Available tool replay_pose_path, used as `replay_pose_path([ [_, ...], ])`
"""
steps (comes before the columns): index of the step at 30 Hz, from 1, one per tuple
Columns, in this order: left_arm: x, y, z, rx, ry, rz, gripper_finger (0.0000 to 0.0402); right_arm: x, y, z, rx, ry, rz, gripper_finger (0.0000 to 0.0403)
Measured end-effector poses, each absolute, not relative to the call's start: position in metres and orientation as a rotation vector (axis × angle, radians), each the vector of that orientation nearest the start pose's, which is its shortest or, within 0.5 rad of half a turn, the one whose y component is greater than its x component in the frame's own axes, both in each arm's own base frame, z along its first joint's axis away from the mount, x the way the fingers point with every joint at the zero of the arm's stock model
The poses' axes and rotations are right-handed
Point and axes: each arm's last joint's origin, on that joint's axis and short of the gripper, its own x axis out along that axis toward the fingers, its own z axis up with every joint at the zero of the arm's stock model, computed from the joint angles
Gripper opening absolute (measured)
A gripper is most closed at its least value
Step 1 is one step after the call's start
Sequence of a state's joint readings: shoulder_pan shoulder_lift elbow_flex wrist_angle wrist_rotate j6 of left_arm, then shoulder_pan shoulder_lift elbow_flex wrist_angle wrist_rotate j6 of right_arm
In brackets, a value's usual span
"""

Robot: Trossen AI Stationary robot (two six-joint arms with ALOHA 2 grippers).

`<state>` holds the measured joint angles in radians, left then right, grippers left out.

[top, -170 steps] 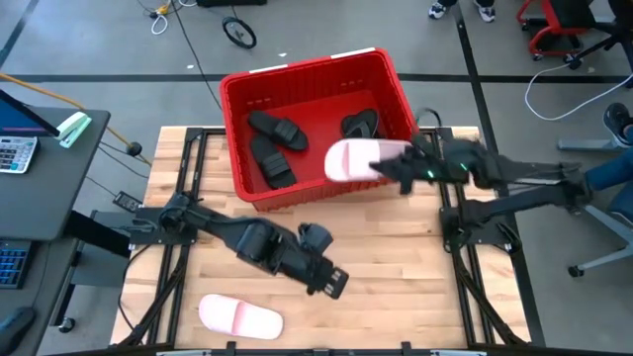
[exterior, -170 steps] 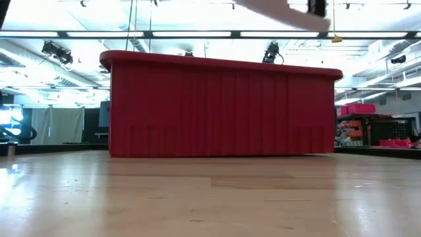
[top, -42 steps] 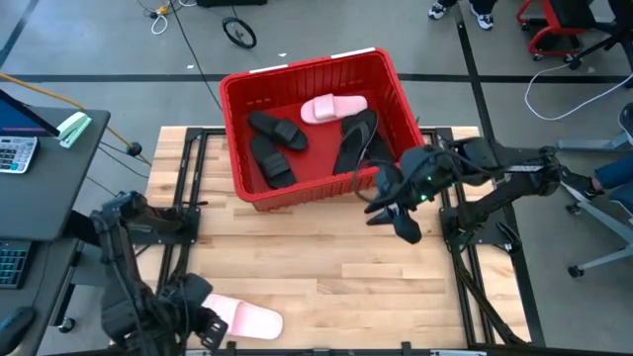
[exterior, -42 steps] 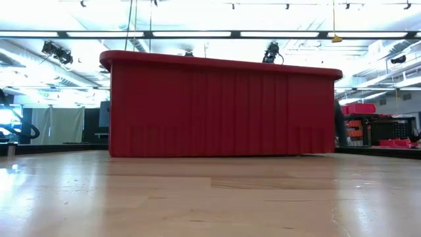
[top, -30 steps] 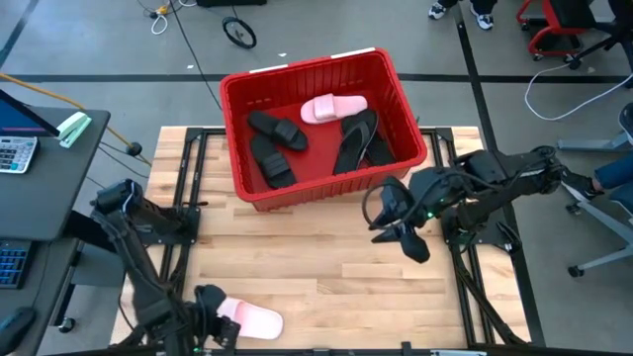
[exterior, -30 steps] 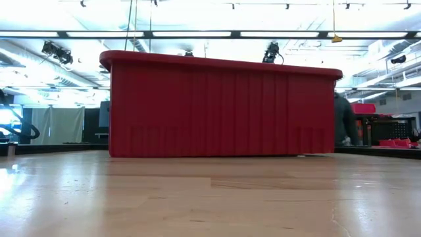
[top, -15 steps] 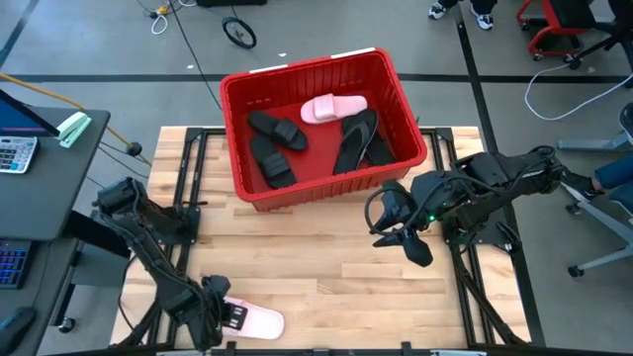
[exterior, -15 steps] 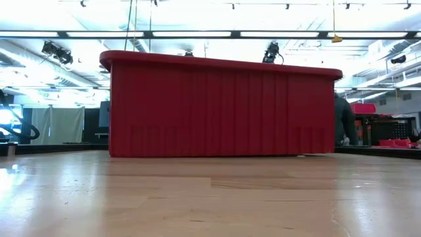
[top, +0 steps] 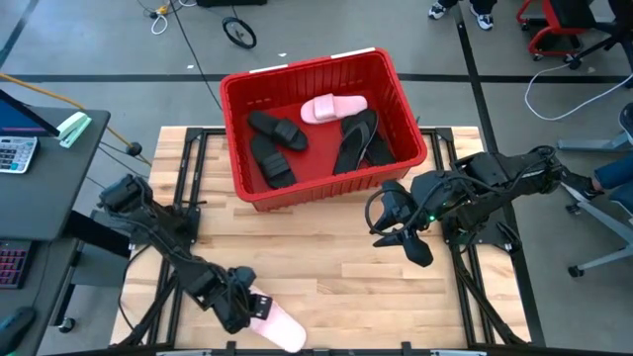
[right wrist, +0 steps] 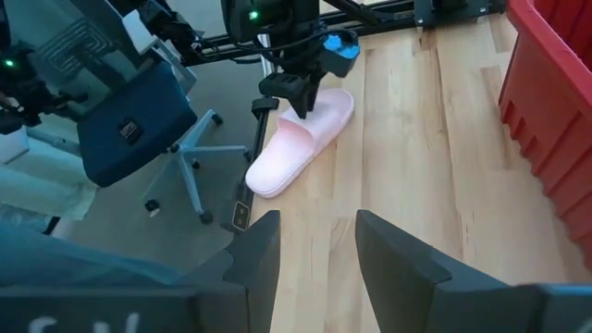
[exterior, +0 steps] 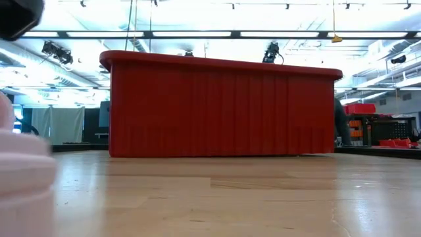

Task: Pick and place slides into bin
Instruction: Put the pink slide into the red container

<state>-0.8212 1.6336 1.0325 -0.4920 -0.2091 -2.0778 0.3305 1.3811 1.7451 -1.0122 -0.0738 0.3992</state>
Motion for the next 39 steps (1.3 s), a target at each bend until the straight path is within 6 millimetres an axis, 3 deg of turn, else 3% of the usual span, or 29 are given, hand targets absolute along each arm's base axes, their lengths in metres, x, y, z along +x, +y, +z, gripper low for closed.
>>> replay_pose_path([
  [5,0.229,-0.224,0.205,-1.298,1.020,0.457,0.0136,0.240,0.085,0.448,0.297,0.715,0.255,0.0148],
  [13,0.232,-0.212,0.220,-1.373,1.145,0.397,0.0116,0.240,0.085,0.448,0.297,0.715,0.256,0.0148],
  [17,0.226,-0.210,0.215,-1.301,1.290,0.403,0.0115,0.240,0.085,0.448,0.296,0.714,0.256,0.0148],
  [22,0.213,-0.199,0.206,-1.196,1.358,0.604,0.0122,0.240,0.085,0.448,0.294,0.714,0.257,0.0148],
  [25,0.213,-0.196,0.205,-1.166,1.293,0.649,0.0127,0.241,0.085,0.447,0.294,0.717,0.256,0.0148],
  [31,0.219,-0.199,0.208,-1.168,1.209,0.570,0.0127,0.241,0.085,0.446,0.296,0.720,0.254,0.0148],
  [35,0.216,-0.196,0.199,-1.150,1.233,0.622,0.0127,0.241,0.085,0.446,0.297,0.719,0.255,0.0148],
  [39,0.215,-0.196,0.182,-1.238,1.208,0.586,0.0133,0.241,0.085,0.446,0.297,0.718,0.255,0.0148],
])
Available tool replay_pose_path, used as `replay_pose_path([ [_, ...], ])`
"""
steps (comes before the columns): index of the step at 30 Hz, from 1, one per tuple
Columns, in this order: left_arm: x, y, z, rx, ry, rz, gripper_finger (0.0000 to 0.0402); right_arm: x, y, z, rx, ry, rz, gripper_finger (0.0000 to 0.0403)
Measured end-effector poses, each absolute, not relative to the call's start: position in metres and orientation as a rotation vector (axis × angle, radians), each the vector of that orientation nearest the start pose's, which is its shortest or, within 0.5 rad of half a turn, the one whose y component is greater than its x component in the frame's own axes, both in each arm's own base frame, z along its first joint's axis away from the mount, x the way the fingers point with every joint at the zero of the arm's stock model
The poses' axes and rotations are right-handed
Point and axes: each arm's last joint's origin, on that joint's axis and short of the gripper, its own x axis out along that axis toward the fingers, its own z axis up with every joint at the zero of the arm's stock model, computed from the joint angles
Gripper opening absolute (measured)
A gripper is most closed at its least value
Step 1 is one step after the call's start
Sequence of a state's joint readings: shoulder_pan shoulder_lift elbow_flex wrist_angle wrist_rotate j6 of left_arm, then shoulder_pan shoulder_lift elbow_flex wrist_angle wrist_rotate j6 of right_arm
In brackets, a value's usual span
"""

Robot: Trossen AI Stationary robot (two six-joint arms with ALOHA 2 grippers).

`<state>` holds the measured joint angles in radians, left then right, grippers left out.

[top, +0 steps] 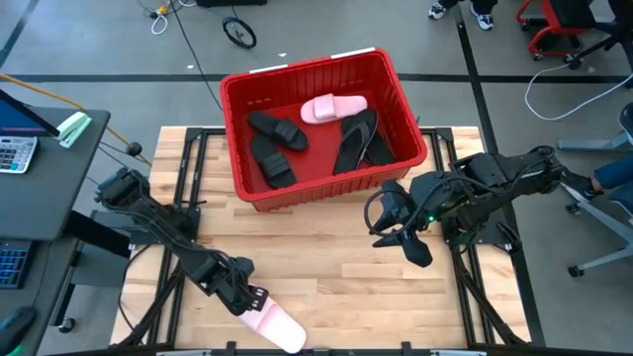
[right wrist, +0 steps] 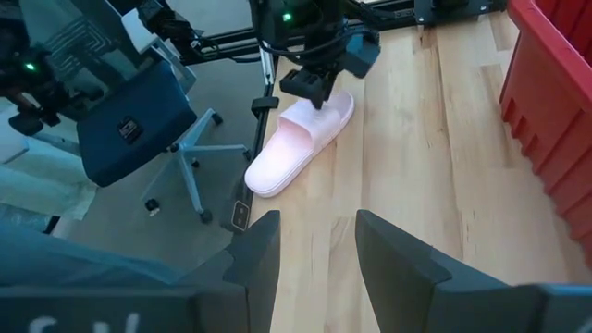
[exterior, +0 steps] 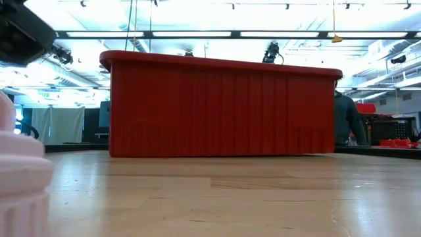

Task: Pick and place slides into bin
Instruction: Put the pink slide into the red container

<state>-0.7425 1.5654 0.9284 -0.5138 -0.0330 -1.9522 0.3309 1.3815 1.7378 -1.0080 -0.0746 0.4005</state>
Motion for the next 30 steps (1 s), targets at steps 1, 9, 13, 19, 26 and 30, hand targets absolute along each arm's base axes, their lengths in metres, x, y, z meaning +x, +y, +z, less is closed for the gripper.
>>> replay_pose_path([
  [1,0.215,-0.196,0.178,-1.264,1.196,0.554,0.0134,0.241,0.085,0.446,0.298,0.717,0.255,0.0148],
  [9,0.217,-0.196,0.165,-1.361,1.099,0.477,0.0123,0.241,0.085,0.446,0.296,0.719,0.255,0.0148],
  [13,0.221,-0.199,0.168,-1.376,1.087,0.403,0.0120,0.241,0.085,0.446,0.296,0.718,0.255,0.0148],
  [19,0.223,-0.203,0.172,-1.409,1.070,0.357,0.0125,0.241,0.085,0.446,0.288,0.717,0.258,0.0148],
  [26,0.223,-0.203,0.172,-1.419,1.086,0.355,0.0115,0.241,0.085,0.446,0.286,0.717,0.258,0.0148],
  [30,0.222,-0.201,0.171,-1.403,1.098,0.373,0.0125,0.241,0.085,0.446,0.287,0.717,0.258,0.0148],
])
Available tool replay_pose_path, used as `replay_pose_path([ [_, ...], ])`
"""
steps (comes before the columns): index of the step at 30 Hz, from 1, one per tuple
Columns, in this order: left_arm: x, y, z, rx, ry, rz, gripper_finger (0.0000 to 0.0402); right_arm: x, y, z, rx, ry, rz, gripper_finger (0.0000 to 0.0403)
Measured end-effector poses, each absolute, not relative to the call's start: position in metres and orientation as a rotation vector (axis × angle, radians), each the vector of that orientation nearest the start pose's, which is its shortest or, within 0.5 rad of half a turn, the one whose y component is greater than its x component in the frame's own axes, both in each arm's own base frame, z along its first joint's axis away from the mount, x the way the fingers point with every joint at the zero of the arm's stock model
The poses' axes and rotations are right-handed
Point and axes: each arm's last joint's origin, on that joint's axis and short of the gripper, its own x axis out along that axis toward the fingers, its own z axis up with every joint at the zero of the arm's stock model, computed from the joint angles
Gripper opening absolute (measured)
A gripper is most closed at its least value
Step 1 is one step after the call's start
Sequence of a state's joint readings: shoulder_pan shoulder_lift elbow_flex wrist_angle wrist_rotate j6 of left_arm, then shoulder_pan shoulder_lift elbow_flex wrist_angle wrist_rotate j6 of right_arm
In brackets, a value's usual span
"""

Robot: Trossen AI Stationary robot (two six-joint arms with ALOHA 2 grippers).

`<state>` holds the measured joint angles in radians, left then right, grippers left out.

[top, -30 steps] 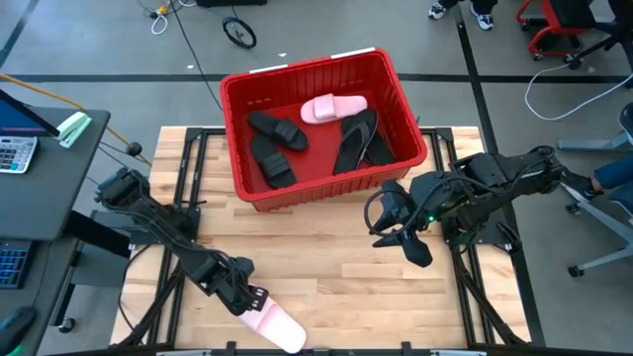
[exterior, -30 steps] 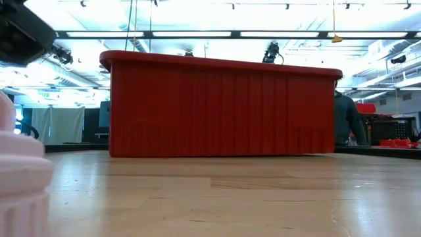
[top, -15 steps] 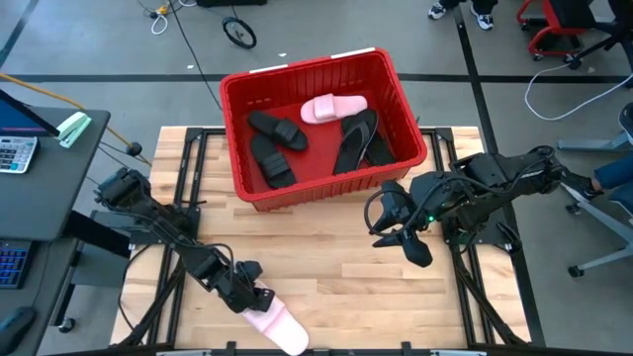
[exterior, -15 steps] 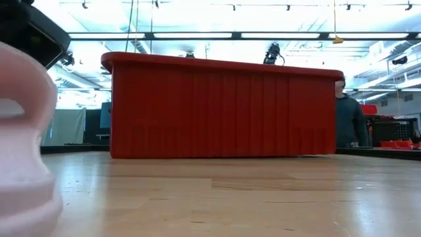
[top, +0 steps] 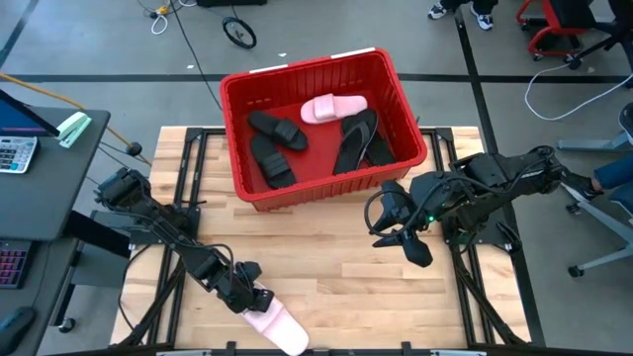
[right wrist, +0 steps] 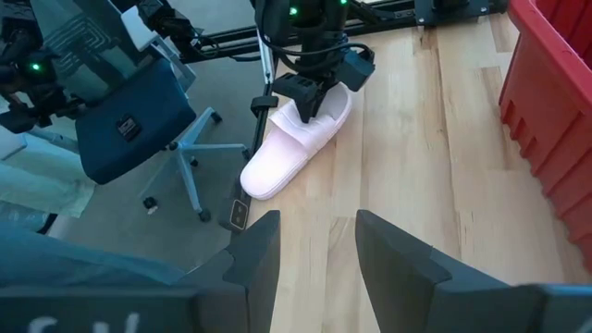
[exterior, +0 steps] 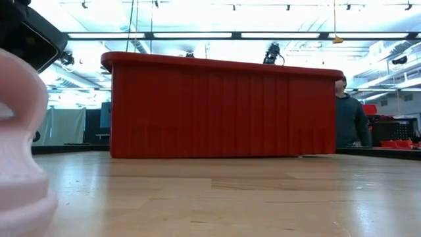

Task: Pick and place slides into bin
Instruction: Put the pink slide into the red container

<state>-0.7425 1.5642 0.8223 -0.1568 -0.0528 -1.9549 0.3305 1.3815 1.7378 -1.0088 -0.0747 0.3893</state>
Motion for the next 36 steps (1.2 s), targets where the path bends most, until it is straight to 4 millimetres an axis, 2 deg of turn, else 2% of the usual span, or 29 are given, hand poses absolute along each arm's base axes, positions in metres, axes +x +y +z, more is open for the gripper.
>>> replay_pose_path([
  [8,0.216,-0.193,0.165,-1.272,1.140,0.456,0.0171,0.241,0.085,0.446,0.287,0.717,0.258,0.0148],
  [15,0.219,-0.191,0.165,-1.219,1.101,0.423,0.0202,0.241,0.085,0.446,0.270,0.715,0.264,0.0148],
  [27,0.224,-0.183,0.165,-1.223,1.105,0.441,0.0199,0.241,0.085,0.446,0.262,0.713,0.267,0.0148],
  [36,0.236,-0.194,0.175,-1.309,1.019,0.242,0.0197,0.241,0.085,0.446,0.262,0.713,0.267,0.0148],
])
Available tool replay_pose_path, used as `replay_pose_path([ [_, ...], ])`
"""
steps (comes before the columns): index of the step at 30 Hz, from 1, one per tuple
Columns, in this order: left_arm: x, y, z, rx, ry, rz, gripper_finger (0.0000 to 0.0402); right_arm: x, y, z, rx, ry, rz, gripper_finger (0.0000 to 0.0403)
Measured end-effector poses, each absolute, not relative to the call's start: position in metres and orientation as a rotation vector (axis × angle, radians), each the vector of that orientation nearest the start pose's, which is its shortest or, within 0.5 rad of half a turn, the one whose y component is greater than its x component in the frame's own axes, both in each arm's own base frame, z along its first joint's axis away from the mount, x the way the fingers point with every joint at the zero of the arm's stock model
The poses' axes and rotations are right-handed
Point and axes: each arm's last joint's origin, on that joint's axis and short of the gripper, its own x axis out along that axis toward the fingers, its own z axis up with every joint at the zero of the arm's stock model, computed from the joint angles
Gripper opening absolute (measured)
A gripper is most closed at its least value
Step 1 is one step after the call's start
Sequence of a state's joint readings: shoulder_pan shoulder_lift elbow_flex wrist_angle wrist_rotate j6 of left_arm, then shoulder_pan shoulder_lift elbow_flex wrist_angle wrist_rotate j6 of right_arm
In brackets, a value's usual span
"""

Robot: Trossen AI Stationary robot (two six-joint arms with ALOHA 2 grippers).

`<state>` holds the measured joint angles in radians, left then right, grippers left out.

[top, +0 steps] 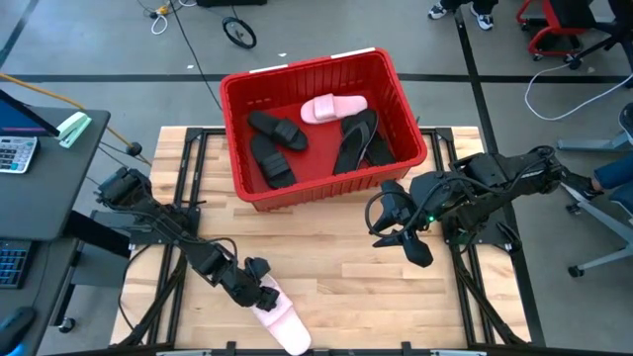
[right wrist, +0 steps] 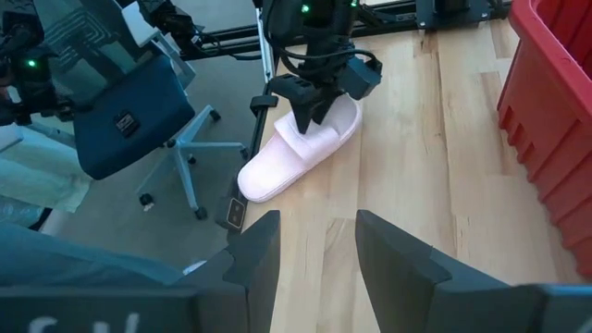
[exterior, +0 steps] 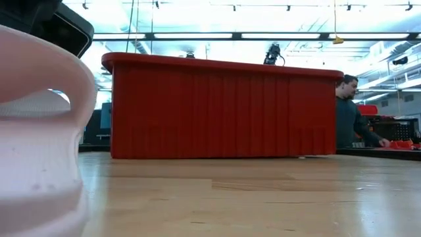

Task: Pick and place slides into bin
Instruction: Put the pink slide into the red container

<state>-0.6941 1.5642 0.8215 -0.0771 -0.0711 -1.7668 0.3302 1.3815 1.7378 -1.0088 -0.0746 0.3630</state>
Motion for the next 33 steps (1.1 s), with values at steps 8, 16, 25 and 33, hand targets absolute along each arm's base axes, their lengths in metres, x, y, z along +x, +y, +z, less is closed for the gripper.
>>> replay_pose_path([
  [8,0.238,-0.193,0.176,-1.328,1.014,0.232,0.0189,0.241,0.085,0.446,0.262,0.713,0.267,0.0148],
  [16,0.241,-0.192,0.178,-1.309,0.987,0.205,0.0140,0.241,0.085,0.446,0.262,0.713,0.267,0.0148],
  [25,0.253,-0.182,0.183,-1.296,0.922,0.171,0.0019,0.241,0.085,0.446,0.262,0.713,0.266,0.0148],
  [33,0.265,-0.177,0.193,-1.349,0.839,0.140,0.0018,0.241,0.085,0.446,0.261,0.713,0.267,0.0148],
])
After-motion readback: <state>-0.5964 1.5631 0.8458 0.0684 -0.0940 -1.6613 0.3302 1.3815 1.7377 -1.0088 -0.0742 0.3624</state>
